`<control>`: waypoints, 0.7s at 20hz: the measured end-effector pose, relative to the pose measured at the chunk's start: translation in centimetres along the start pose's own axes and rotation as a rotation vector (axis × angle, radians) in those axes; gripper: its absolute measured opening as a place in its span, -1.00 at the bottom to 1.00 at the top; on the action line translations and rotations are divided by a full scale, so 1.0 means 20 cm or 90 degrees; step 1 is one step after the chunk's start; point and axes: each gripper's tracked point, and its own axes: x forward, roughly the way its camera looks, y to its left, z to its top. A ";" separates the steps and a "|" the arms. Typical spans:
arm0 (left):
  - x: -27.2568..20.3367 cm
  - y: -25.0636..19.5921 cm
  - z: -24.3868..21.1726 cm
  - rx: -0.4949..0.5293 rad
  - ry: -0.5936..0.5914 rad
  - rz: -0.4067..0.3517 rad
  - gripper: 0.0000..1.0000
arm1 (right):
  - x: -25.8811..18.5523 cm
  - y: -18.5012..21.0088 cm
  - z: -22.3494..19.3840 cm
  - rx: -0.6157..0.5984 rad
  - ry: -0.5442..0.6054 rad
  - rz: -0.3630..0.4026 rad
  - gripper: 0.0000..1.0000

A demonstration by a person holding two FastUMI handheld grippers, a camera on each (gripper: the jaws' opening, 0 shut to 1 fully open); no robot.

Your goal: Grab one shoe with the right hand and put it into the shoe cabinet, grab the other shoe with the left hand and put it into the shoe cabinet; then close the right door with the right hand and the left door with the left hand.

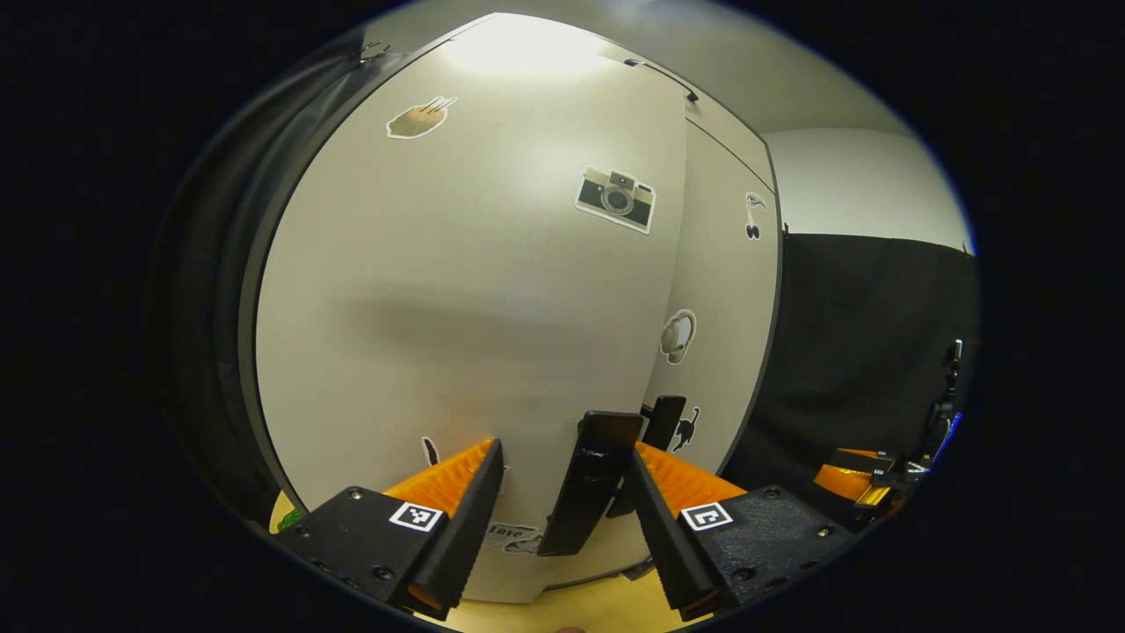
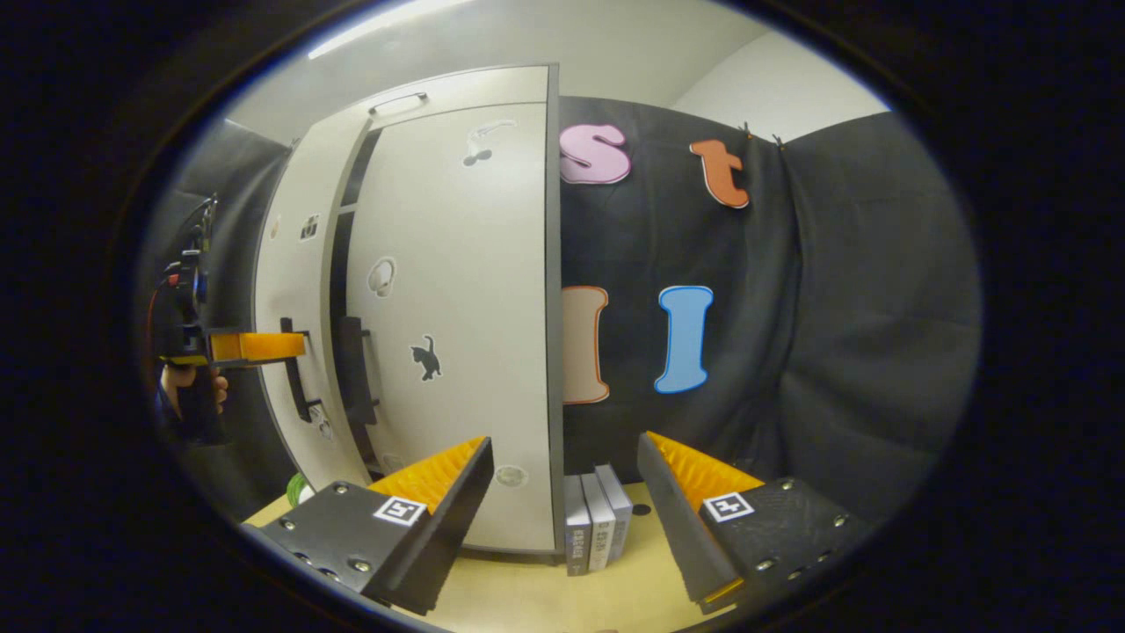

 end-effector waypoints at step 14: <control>0.03 0.00 -0.03 0.025 0.016 0.001 0.60 | 0.03 -0.01 -0.01 0.004 0.006 -0.004 0.98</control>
